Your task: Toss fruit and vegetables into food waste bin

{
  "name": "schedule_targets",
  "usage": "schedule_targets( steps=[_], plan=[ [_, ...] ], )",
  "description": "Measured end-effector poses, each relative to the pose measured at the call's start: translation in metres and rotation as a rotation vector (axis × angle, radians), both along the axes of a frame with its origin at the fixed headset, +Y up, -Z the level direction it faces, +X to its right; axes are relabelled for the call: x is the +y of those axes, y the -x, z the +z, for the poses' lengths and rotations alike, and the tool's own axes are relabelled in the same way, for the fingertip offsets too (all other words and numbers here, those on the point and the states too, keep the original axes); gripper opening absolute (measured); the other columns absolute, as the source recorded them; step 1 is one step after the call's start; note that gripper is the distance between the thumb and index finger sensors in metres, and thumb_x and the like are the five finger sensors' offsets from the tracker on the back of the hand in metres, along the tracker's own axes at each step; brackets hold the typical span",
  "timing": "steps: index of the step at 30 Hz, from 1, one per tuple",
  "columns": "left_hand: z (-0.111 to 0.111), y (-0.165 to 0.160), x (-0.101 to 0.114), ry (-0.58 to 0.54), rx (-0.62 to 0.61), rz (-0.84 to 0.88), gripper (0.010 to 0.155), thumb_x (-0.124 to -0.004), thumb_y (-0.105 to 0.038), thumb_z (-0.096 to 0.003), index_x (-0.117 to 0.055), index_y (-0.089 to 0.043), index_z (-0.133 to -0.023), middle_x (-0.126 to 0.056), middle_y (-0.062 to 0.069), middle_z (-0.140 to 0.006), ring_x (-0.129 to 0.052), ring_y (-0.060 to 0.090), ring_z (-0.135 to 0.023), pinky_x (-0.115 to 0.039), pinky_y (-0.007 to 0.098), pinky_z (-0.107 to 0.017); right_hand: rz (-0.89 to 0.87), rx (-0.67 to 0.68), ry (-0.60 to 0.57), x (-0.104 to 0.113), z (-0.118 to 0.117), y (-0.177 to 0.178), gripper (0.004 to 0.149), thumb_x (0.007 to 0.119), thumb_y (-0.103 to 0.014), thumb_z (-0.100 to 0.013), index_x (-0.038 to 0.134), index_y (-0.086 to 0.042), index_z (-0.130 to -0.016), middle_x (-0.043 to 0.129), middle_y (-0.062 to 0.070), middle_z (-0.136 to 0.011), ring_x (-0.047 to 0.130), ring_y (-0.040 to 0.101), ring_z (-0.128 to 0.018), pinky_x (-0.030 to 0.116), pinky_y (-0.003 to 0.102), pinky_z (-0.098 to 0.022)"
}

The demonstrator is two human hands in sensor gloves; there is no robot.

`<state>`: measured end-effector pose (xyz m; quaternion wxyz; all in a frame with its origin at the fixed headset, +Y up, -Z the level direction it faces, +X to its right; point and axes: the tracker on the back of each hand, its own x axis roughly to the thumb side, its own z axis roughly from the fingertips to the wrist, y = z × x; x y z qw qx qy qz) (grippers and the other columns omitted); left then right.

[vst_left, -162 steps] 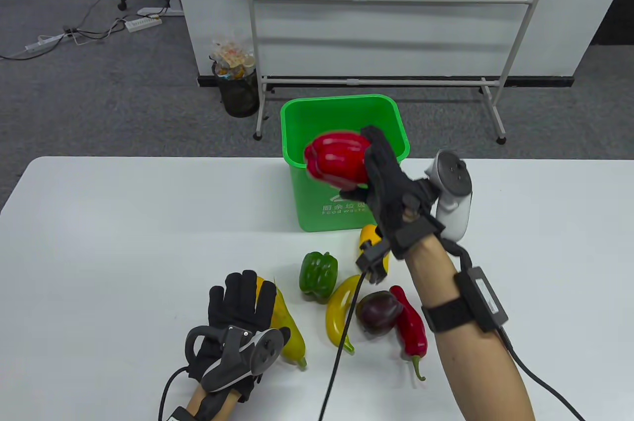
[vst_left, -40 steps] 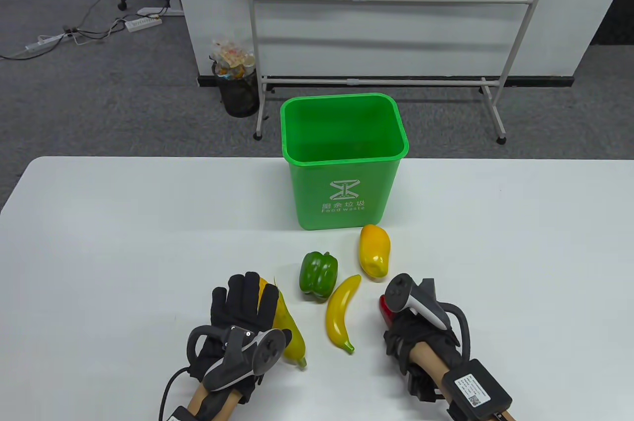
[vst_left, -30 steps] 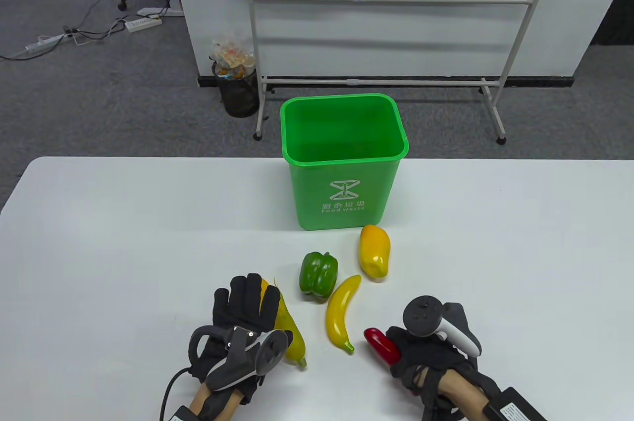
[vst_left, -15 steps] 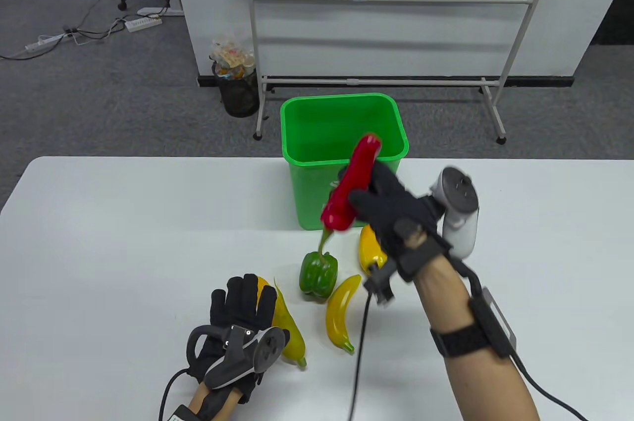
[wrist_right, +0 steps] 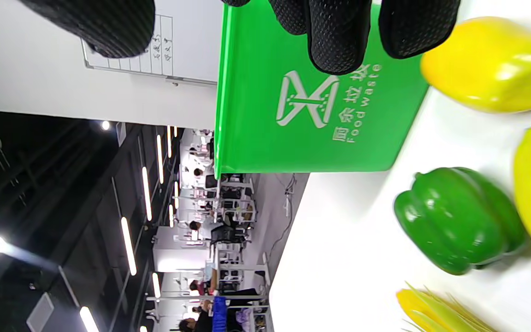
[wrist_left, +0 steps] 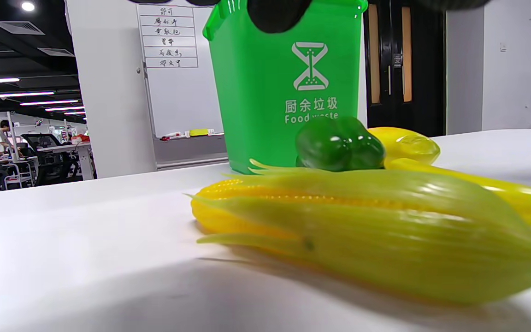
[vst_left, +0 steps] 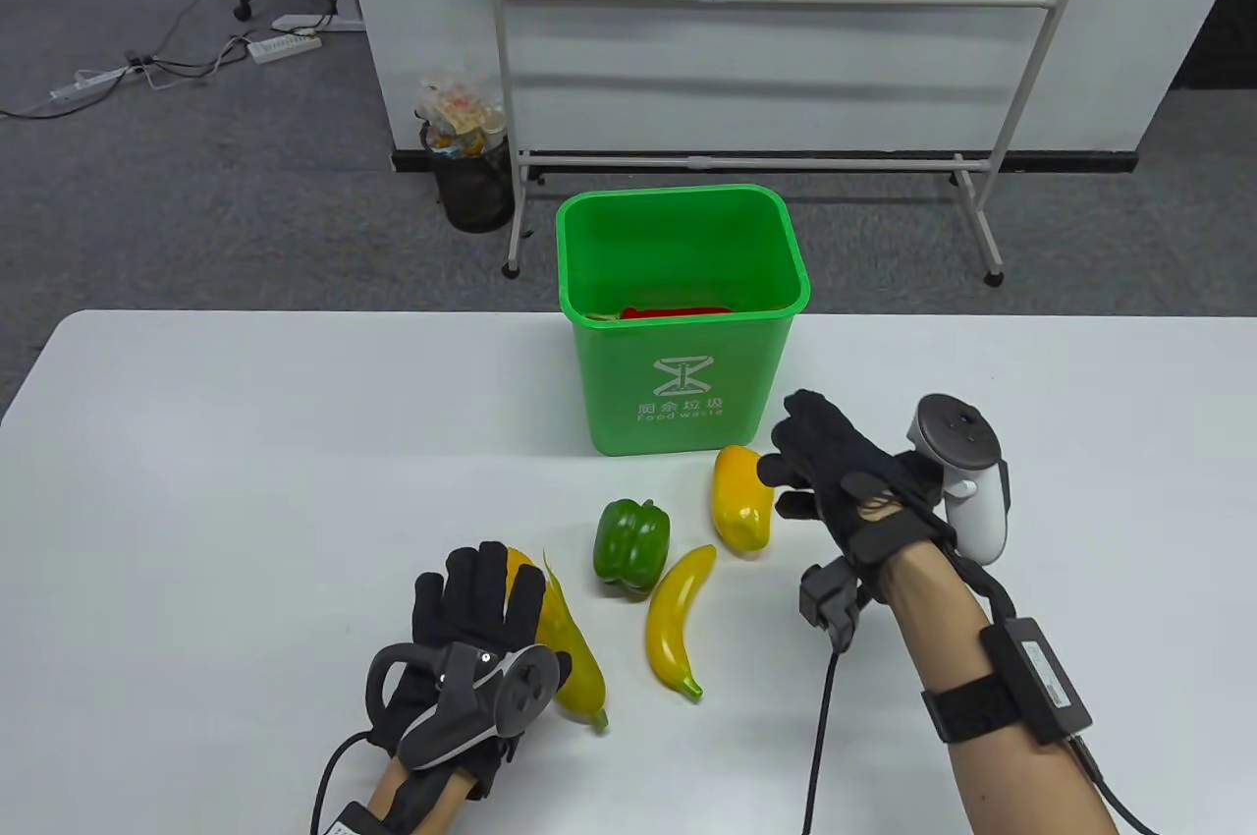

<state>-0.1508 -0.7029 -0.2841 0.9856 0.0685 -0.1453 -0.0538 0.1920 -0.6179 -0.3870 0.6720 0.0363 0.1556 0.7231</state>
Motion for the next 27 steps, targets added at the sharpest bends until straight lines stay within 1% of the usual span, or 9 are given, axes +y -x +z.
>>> schedule_targets(
  steps=[3, 7, 10, 11, 13, 17, 22, 25, 27],
  plan=[
    [-0.001, -0.001, -0.002, 0.007, 0.002, -0.005, 0.085, -0.057, -0.065, -0.0378, -0.043, -0.017, -0.107, -0.025, 0.025, -0.114, -0.037, 0.056, -0.103, -0.038, 0.073, -0.07, -0.066, -0.011, -0.086, 0.006, 0.013, -0.021, 0.081, 0.068, -0.049, -0.049, 0.028, -0.009, -0.108, 0.038, 0.023, -0.109, 0.065, 0.048, -0.097, 0.057, 0.067, -0.066],
    [-0.002, 0.001, -0.004, 0.017, 0.016, -0.003, 0.085, -0.057, -0.065, -0.0378, -0.043, -0.017, -0.107, -0.025, 0.025, -0.114, -0.037, 0.056, -0.103, -0.038, 0.073, -0.07, -0.087, -0.078, -0.333, 0.031, 0.041, -0.046, 0.075, 0.07, -0.046, -0.047, 0.042, -0.012, -0.108, 0.047, 0.02, -0.11, 0.069, 0.048, -0.096, 0.056, 0.069, -0.066],
    [-0.003, 0.004, -0.005, 0.016, 0.026, -0.001, 0.085, -0.057, -0.065, -0.0378, -0.044, -0.017, -0.107, -0.025, 0.025, -0.114, -0.037, 0.056, -0.103, -0.038, 0.073, -0.07, 0.074, -0.122, -0.585, 0.043, 0.071, -0.06, 0.072, 0.071, -0.044, -0.047, 0.049, -0.014, -0.108, 0.05, 0.018, -0.111, 0.067, 0.048, -0.098, 0.053, 0.07, -0.068],
    [-0.004, 0.004, -0.005, 0.016, 0.028, -0.001, 0.085, -0.057, -0.065, -0.0377, -0.044, -0.017, -0.107, -0.025, 0.025, -0.114, -0.037, 0.056, -0.103, -0.038, 0.073, -0.07, 0.14, -0.127, -0.635, 0.043, 0.077, -0.062, 0.071, 0.071, -0.044, -0.046, 0.051, -0.015, -0.107, 0.053, 0.017, -0.11, 0.068, 0.047, -0.098, 0.053, 0.07, -0.069],
    [-0.005, 0.006, -0.006, 0.021, 0.035, 0.001, 0.085, -0.057, -0.065, -0.0378, -0.044, -0.017, -0.107, -0.025, 0.025, -0.114, -0.037, 0.056, -0.103, -0.038, 0.073, -0.07, 0.255, -0.12, -0.848, 0.038, 0.096, -0.064, 0.068, 0.072, -0.043, -0.046, 0.057, -0.015, -0.105, 0.058, 0.016, -0.109, 0.072, 0.047, -0.097, 0.055, 0.07, -0.069],
    [-0.005, 0.006, -0.007, 0.027, 0.04, -0.003, 0.085, -0.057, -0.065, -0.0377, -0.044, -0.017, -0.107, -0.025, 0.025, -0.114, -0.037, 0.056, -0.103, -0.038, 0.073, -0.07, 0.497, -0.093, -1.02, 0.022, 0.121, -0.062, 0.066, 0.074, -0.041, -0.044, 0.061, -0.016, -0.104, 0.06, 0.014, -0.109, 0.07, 0.046, -0.099, 0.051, 0.071, -0.071],
    [-0.005, 0.005, -0.007, 0.038, 0.043, -0.01, 0.085, -0.057, -0.065, -0.0378, -0.044, -0.017, -0.107, -0.026, 0.025, -0.114, -0.037, 0.056, -0.103, -0.038, 0.073, -0.07, 0.998, -0.027, -1.058, -0.015, 0.131, -0.059, 0.067, 0.077, -0.043, -0.042, 0.063, -0.021, -0.104, 0.057, 0.009, -0.112, 0.062, 0.043, -0.106, 0.041, 0.072, -0.076],
    [-0.006, 0.006, -0.008, 0.043, 0.045, -0.012, 0.085, -0.056, -0.065, -0.0376, -0.043, -0.017, -0.107, -0.026, 0.025, -0.114, -0.037, 0.056, -0.103, -0.038, 0.073, -0.07, 1.044, -0.008, -0.99, -0.043, 0.123, -0.07, 0.067, 0.078, -0.043, -0.041, 0.065, -0.02, -0.103, 0.059, 0.011, -0.111, 0.064, 0.043, -0.105, 0.043, 0.073, -0.075],
    [-0.007, 0.009, -0.009, 0.048, 0.055, -0.011, 0.085, -0.056, -0.065, -0.0376, -0.043, -0.017, -0.107, -0.027, 0.025, -0.114, -0.037, 0.056, -0.103, -0.038, 0.073, -0.07, 1.113, 0.004, -0.863, -0.059, 0.115, -0.083, 0.066, 0.078, -0.042, -0.042, 0.065, -0.02, -0.103, 0.057, 0.011, -0.112, 0.061, 0.043, -0.106, 0.04, 0.073, -0.076]
  ],
)
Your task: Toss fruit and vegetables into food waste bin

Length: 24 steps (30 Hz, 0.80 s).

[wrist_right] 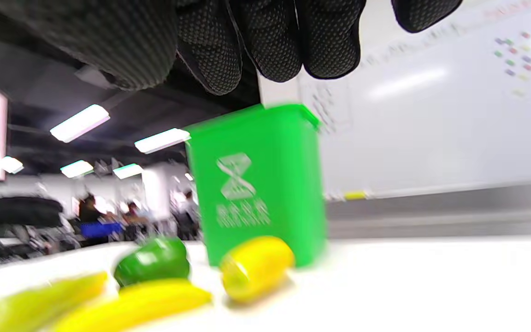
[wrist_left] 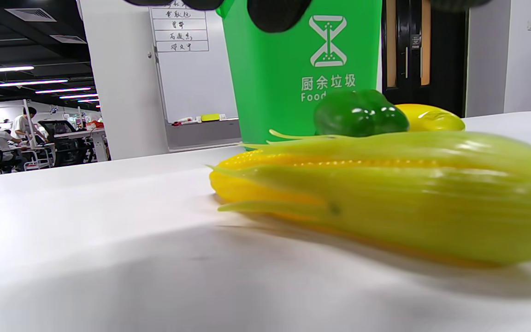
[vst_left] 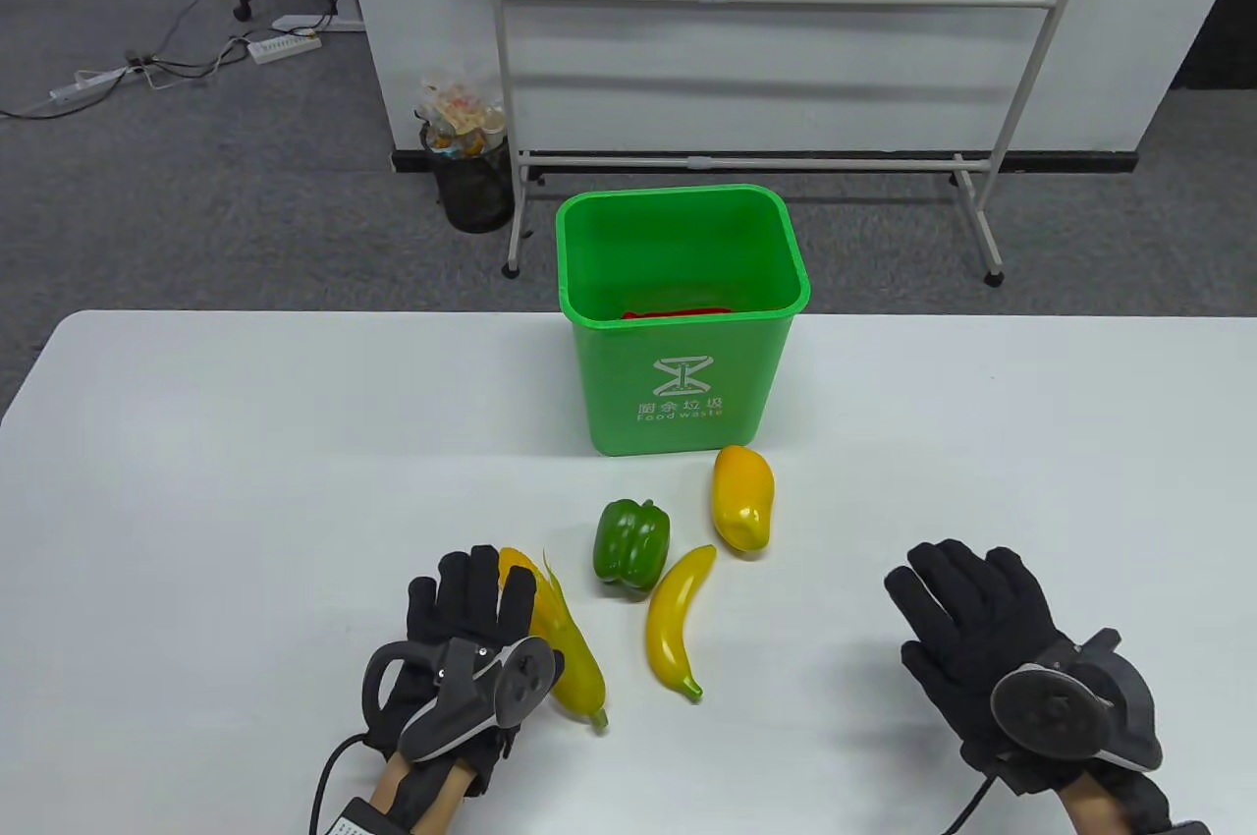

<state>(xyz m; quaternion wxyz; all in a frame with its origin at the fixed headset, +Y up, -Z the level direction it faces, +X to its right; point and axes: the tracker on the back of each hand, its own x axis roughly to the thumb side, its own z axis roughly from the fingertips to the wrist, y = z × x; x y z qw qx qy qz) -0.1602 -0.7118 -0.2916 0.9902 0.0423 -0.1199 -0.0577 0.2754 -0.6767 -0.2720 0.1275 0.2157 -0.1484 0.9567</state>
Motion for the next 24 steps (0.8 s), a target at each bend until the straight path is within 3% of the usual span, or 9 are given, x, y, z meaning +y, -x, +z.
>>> schedule_targets(
  steps=[5, 8, 10, 12, 16, 20, 24],
  plan=[
    [-0.001, 0.005, 0.006, -0.006, -0.045, 0.085, 0.082, -0.06, -0.062, -0.0395, -0.044, -0.018, -0.107, -0.029, 0.023, -0.114, -0.039, 0.054, -0.104, -0.039, 0.073, -0.071, -0.038, -0.113, 0.107, -0.015, -0.011, -0.027, 0.067, 0.077, -0.042, -0.042, 0.064, -0.018, -0.103, 0.055, 0.012, -0.112, 0.059, 0.044, -0.107, 0.039, 0.073, -0.075],
    [-0.003, -0.005, 0.005, 0.091, -0.245, 0.168, 0.071, -0.069, -0.05, -0.0442, -0.05, -0.018, -0.105, -0.037, 0.021, -0.115, -0.043, 0.052, -0.105, -0.041, 0.073, -0.071, -0.04, -0.133, 0.144, -0.018, -0.015, -0.03, 0.067, 0.077, -0.043, -0.042, 0.064, -0.018, -0.103, 0.057, 0.012, -0.112, 0.061, 0.044, -0.106, 0.041, 0.073, -0.075],
    [-0.007, -0.017, 0.0, 0.143, -0.272, 0.107, 0.068, -0.078, -0.037, -0.0441, -0.051, -0.02, -0.104, -0.038, 0.018, -0.115, -0.043, 0.051, -0.106, -0.039, 0.073, -0.073, -0.039, -0.136, 0.142, -0.018, -0.015, -0.03, 0.066, 0.076, -0.042, -0.042, 0.065, -0.018, -0.103, 0.057, 0.012, -0.111, 0.062, 0.044, -0.105, 0.042, 0.073, -0.075],
    [-0.011, -0.029, -0.009, 0.169, -0.31, -0.042, 0.074, -0.085, -0.029, -0.042, -0.045, -0.026, -0.104, -0.032, 0.014, -0.115, -0.04, 0.049, -0.106, -0.037, 0.072, -0.073, -0.048, -0.127, 0.131, -0.018, -0.015, -0.03, 0.065, 0.076, -0.042, -0.042, 0.066, -0.017, -0.102, 0.059, 0.012, -0.111, 0.063, 0.044, -0.105, 0.043, 0.073, -0.074],
    [-0.021, -0.044, -0.034, 0.196, -0.357, -0.375, 0.093, -0.093, -0.032, -0.0361, -0.028, -0.038, -0.102, -0.019, 0.01, -0.114, -0.036, 0.048, -0.106, -0.036, 0.071, -0.073, -0.055, -0.122, 0.13, -0.017, -0.014, -0.033, 0.065, 0.076, -0.042, -0.042, 0.066, -0.017, -0.102, 0.059, 0.012, -0.11, 0.064, 0.044, -0.104, 0.044, 0.072, -0.074],
    [-0.034, -0.044, -0.047, 0.285, -0.339, -0.342, 0.095, -0.096, -0.032, -0.0354, -0.027, -0.04, -0.101, -0.018, 0.009, -0.114, -0.033, 0.049, -0.107, -0.035, 0.072, -0.072, -0.083, -0.126, 0.152, -0.019, -0.015, -0.04, 0.065, 0.075, -0.042, -0.043, 0.067, -0.017, -0.102, 0.059, 0.013, -0.11, 0.064, 0.045, -0.104, 0.043, 0.072, -0.074],
    [-0.041, -0.045, -0.051, 0.278, -0.332, -0.286, 0.088, -0.094, -0.026, -0.0363, -0.035, -0.037, -0.101, -0.033, 0.009, -0.114, -0.043, 0.047, -0.107, -0.04, 0.072, -0.071, -0.102, -0.134, 0.171, -0.02, -0.016, -0.044, 0.065, 0.075, -0.042, -0.043, 0.067, -0.017, -0.102, 0.059, 0.013, -0.11, 0.063, 0.045, -0.104, 0.044, 0.072, -0.074]
  ],
)
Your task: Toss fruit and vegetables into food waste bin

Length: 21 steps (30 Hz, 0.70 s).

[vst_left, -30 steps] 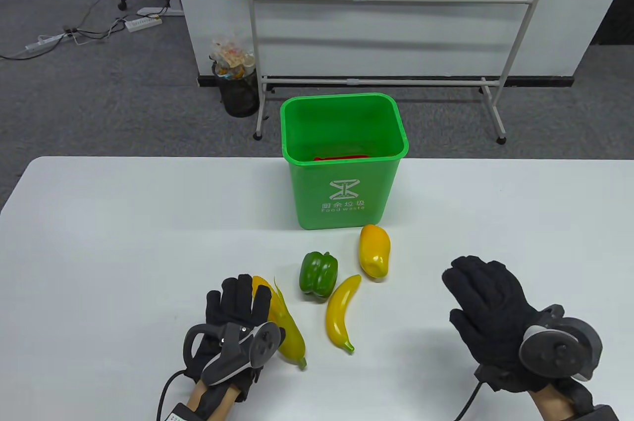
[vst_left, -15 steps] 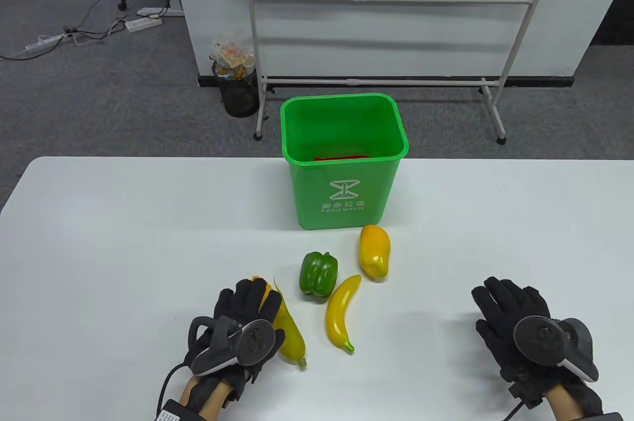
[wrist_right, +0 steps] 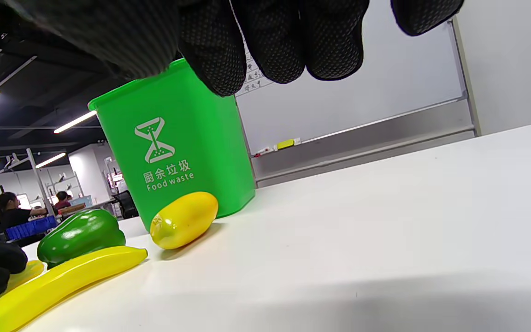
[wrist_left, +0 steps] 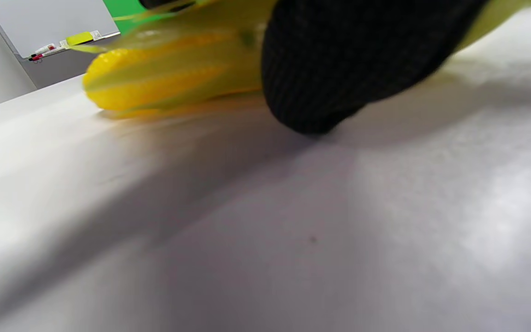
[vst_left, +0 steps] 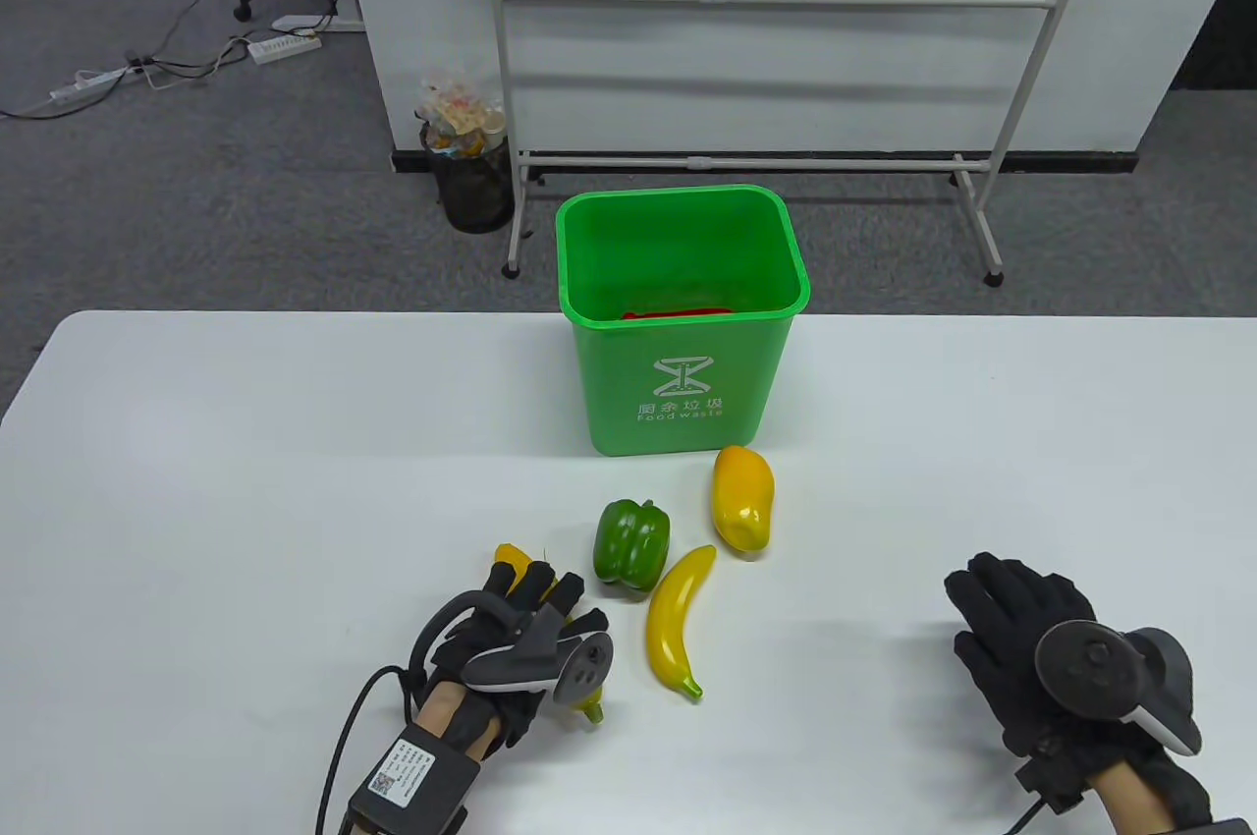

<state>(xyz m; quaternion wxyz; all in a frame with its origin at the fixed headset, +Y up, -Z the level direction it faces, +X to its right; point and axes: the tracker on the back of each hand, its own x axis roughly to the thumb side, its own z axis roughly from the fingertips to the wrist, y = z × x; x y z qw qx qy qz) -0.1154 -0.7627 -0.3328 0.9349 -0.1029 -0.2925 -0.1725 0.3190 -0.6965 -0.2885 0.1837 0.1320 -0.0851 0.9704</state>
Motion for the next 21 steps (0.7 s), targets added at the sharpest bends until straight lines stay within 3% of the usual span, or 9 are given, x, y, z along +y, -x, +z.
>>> schedule_targets(
  steps=[7, 9, 21],
  plan=[
    [0.012, 0.002, 0.004, -0.033, -0.079, 0.032, 0.083, -0.098, -0.03, -0.033, -0.048, -0.034, -0.099, -0.047, 0.009, -0.111, -0.056, 0.048, -0.103, -0.048, 0.073, -0.069, 0.007, -0.001, -0.009, 0.0, 0.001, 0.002, 0.064, 0.075, -0.043, -0.043, 0.067, -0.017, -0.101, 0.06, 0.013, -0.11, 0.064, 0.045, -0.104, 0.044, 0.072, -0.073],
    [0.018, 0.005, 0.009, -0.014, -0.064, 0.12, 0.084, -0.099, -0.035, -0.0319, -0.05, -0.03, -0.099, -0.052, 0.012, -0.11, -0.059, 0.055, -0.1, -0.049, 0.075, -0.067, 0.008, -0.001, -0.007, 0.0, 0.001, 0.002, 0.064, 0.075, -0.043, -0.043, 0.068, -0.017, -0.101, 0.06, 0.014, -0.11, 0.065, 0.044, -0.104, 0.045, 0.072, -0.073],
    [0.058, 0.006, 0.048, 0.171, -0.044, 0.789, 0.084, -0.098, -0.039, -0.0328, -0.051, -0.025, -0.101, -0.059, 0.018, -0.108, -0.072, 0.058, -0.093, -0.059, 0.073, -0.065, 0.011, 0.011, -0.002, 0.0, 0.004, 0.006, 0.065, 0.074, -0.044, -0.043, 0.067, -0.017, -0.101, 0.061, 0.013, -0.109, 0.066, 0.045, -0.103, 0.046, 0.072, -0.072]
  ],
)
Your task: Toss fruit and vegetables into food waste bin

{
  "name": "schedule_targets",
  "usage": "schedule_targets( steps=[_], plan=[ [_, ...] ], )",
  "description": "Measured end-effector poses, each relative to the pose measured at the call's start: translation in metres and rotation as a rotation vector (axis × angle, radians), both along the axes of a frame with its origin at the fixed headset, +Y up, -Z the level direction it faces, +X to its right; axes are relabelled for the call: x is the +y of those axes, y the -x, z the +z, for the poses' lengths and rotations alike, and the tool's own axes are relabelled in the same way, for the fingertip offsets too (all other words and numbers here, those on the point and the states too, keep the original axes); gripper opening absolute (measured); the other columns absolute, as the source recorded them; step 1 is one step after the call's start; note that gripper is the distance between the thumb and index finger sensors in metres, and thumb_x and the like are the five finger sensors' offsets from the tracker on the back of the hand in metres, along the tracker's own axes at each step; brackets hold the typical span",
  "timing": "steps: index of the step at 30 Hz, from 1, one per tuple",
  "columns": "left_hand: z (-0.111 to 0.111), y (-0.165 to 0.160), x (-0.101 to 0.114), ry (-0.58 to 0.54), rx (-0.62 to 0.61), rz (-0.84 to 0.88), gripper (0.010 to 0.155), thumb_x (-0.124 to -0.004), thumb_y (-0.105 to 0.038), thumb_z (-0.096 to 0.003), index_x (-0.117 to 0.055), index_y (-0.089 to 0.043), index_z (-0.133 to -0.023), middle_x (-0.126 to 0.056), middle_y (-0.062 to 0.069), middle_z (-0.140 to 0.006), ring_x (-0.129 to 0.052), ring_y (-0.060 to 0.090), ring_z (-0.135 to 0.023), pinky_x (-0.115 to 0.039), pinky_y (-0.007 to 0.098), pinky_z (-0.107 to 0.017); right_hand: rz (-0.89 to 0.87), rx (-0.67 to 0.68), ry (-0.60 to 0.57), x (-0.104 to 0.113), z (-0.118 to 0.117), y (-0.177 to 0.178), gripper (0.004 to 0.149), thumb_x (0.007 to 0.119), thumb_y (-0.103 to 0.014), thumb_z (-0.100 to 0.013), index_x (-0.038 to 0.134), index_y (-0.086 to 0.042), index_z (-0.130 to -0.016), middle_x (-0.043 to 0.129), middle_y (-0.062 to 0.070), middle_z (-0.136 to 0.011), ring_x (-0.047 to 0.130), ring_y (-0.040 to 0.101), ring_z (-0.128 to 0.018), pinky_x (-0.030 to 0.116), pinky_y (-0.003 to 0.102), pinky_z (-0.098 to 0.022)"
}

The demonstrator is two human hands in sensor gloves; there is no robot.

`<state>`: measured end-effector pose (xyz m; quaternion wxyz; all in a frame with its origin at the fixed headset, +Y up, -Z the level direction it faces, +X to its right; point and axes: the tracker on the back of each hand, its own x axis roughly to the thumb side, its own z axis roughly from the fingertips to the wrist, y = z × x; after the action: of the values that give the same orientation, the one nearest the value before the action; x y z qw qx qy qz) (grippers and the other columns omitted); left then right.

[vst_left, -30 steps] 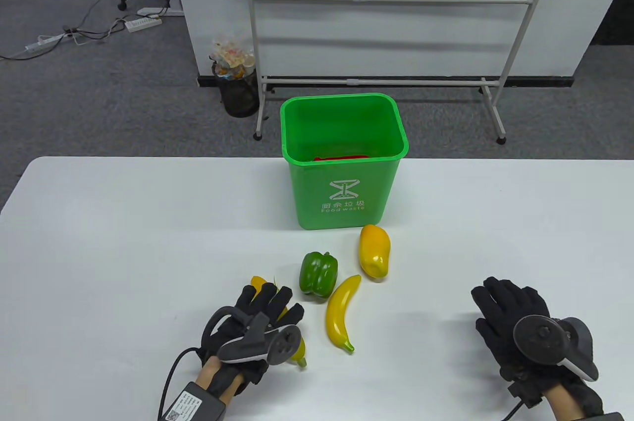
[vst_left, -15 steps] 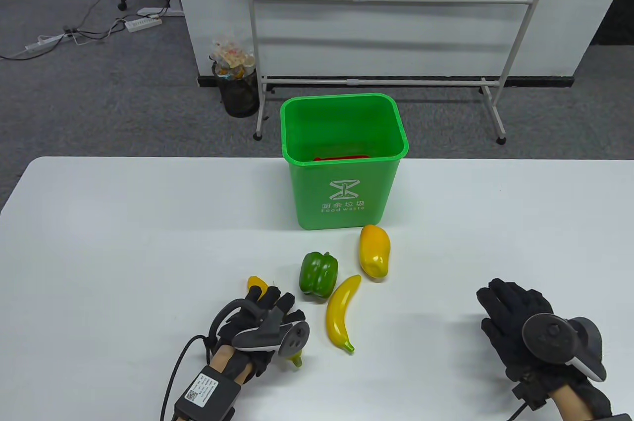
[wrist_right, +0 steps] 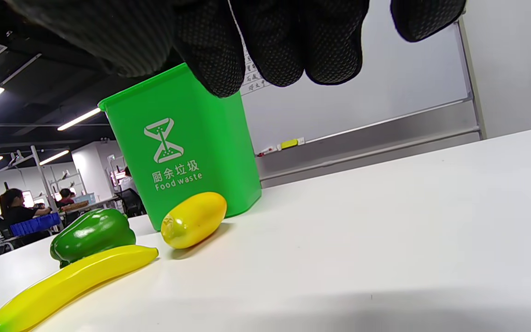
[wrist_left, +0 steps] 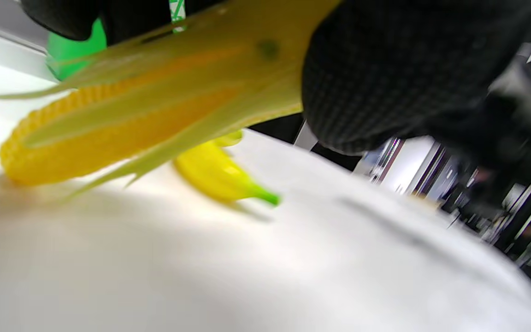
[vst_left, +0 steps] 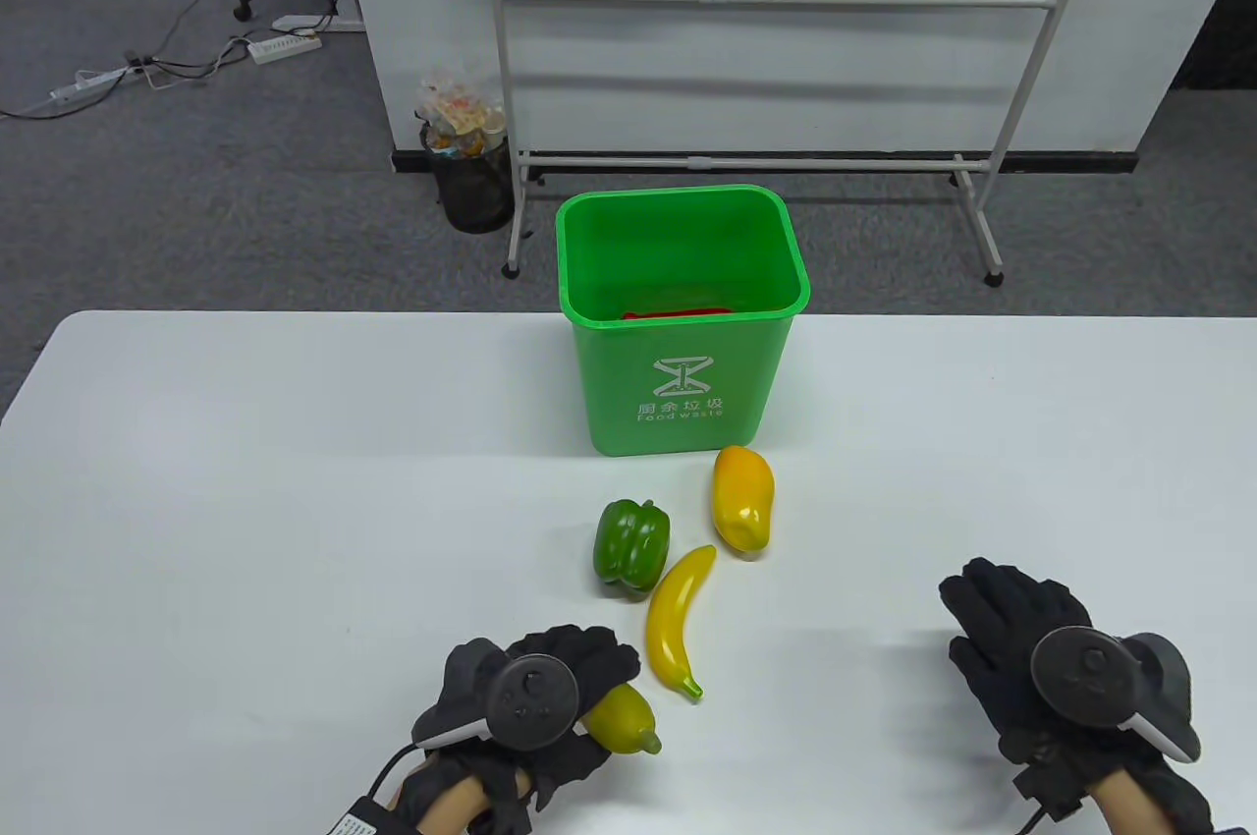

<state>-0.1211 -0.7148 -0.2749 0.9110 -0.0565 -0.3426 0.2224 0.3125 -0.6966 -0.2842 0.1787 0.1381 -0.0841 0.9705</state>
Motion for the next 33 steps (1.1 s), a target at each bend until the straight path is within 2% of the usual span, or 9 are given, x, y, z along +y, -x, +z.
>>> schedule_targets(
  steps=[12, 14, 18, 19, 21, 22, 25, 29, 33],
  plan=[
    [-0.008, -0.041, 0.0, 0.5, -0.183, 0.67, 0.088, -0.098, -0.046, -0.0354, -0.052, -0.011, -0.102, -0.066, 0.024, -0.104, -0.084, 0.054, -0.083, -0.068, 0.069, -0.061, -0.031, 0.013, 0.016, 0.002, 0.001, -0.002, 0.064, 0.074, -0.044, -0.043, 0.067, -0.016, -0.101, 0.061, 0.014, -0.109, 0.067, 0.045, -0.102, 0.047, 0.072, -0.072],
    [-0.025, -0.057, 0.025, 0.529, -0.237, 0.817, 0.088, -0.098, -0.045, -0.0361, -0.051, -0.011, -0.102, -0.065, 0.025, -0.104, -0.083, 0.055, -0.084, -0.067, 0.069, -0.062, -0.049, 0.015, 0.023, 0.002, 0.001, -0.004, 0.065, 0.074, -0.044, -0.043, 0.068, -0.016, -0.101, 0.061, 0.014, -0.109, 0.067, 0.045, -0.102, 0.047, 0.072, -0.072],
    [-0.089, -0.076, 0.135, 0.355, -0.248, 1.094, 0.088, -0.095, -0.046, -0.0381, -0.046, -0.012, -0.104, -0.062, 0.021, -0.107, -0.079, 0.051, -0.091, -0.064, 0.067, -0.067, -0.07, 0.006, 0.031, 0.002, 0.002, -0.009, 0.064, 0.073, -0.044, -0.043, 0.067, -0.016, -0.101, 0.061, 0.014, -0.109, 0.067, 0.045, -0.102, 0.048, 0.072, -0.072],
    [-0.112, -0.076, 0.165, 0.32, -0.171, 1.157, 0.089, -0.093, -0.048, -0.0393, -0.042, -0.013, -0.104, -0.059, 0.02, -0.108, -0.077, 0.048, -0.093, -0.063, 0.065, -0.069, -0.075, 0.003, 0.037, 0.001, 0.001, -0.01, 0.064, 0.073, -0.044, -0.043, 0.067, -0.016, -0.101, 0.061, 0.014, -0.109, 0.067, 0.045, -0.102, 0.048, 0.072, -0.072],
    [-0.153, -0.071, 0.192, 0.335, 0.095, 1.147, 0.097, -0.087, -0.049, -0.0411, -0.025, -0.009, -0.105, -0.042, 0.024, -0.111, -0.067, 0.046, -0.098, -0.058, 0.063, -0.071, -0.077, -0.002, 0.047, 0.0, 0.0, -0.01, 0.065, 0.073, -0.044, -0.043, 0.067, -0.016, -0.101, 0.061, 0.014, -0.109, 0.067, 0.045, -0.102, 0.048, 0.072, -0.072],
    [-0.172, -0.065, 0.19, 0.38, 0.253, 1.065, 0.101, -0.085, -0.052, -0.0406, -0.02, -0.004, -0.103, -0.035, 0.028, -0.109, -0.064, 0.048, -0.096, -0.058, 0.063, -0.068, -0.074, -0.002, 0.052, 0.0, 0.0, -0.011, 0.065, 0.073, -0.044, -0.043, 0.067, -0.016, -0.101, 0.061, 0.014, -0.109, 0.067, 0.045, -0.102, 0.048, 0.072, -0.072],
    [-0.174, -0.049, 0.163, 0.436, 0.407, 1.017, 0.1, -0.081, -0.054, -0.0442, -0.019, 0.0, -0.102, -0.032, 0.034, -0.107, -0.063, 0.051, -0.092, -0.059, 0.064, -0.065, -0.093, -0.004, 0.052, 0.003, 0.002, -0.012, 0.065, 0.073, -0.044, -0.043, 0.067, -0.016, -0.101, 0.061, 0.014, -0.109, 0.067, 0.045, -0.102, 0.048, 0.072, -0.071],
    [-0.164, -0.026, 0.124, 0.396, 0.422, 0.983, 0.087, -0.08, -0.053, -0.0449, -0.038, -0.004, -0.104, -0.045, 0.033, -0.106, -0.072, 0.051, -0.087, -0.064, 0.063, -0.061, -0.123, 0.006, 0.04, 0.007, 0.003, -0.013, 0.065, 0.073, -0.044, -0.043, 0.067, -0.015, -0.101, 0.061, 0.015, -0.109, 0.067, 0.046, -0.102, 0.049, 0.071, -0.071],
    [-0.151, -0.012, 0.118, 0.292, 0.379, 0.918, 0.078, -0.08, -0.051, -0.0454, -0.049, -0.008, -0.103, -0.051, 0.029, -0.106, -0.072, 0.052, -0.087, -0.064, 0.065, -0.062, -0.107, 0.011, 0.052, 0.004, 0.004, -0.012, 0.065, 0.073, -0.044, -0.043, 0.067, -0.016, -0.101, 0.061, 0.014, -0.109, 0.067, 0.045, -0.101, 0.049, 0.071, -0.071]
  ],
)
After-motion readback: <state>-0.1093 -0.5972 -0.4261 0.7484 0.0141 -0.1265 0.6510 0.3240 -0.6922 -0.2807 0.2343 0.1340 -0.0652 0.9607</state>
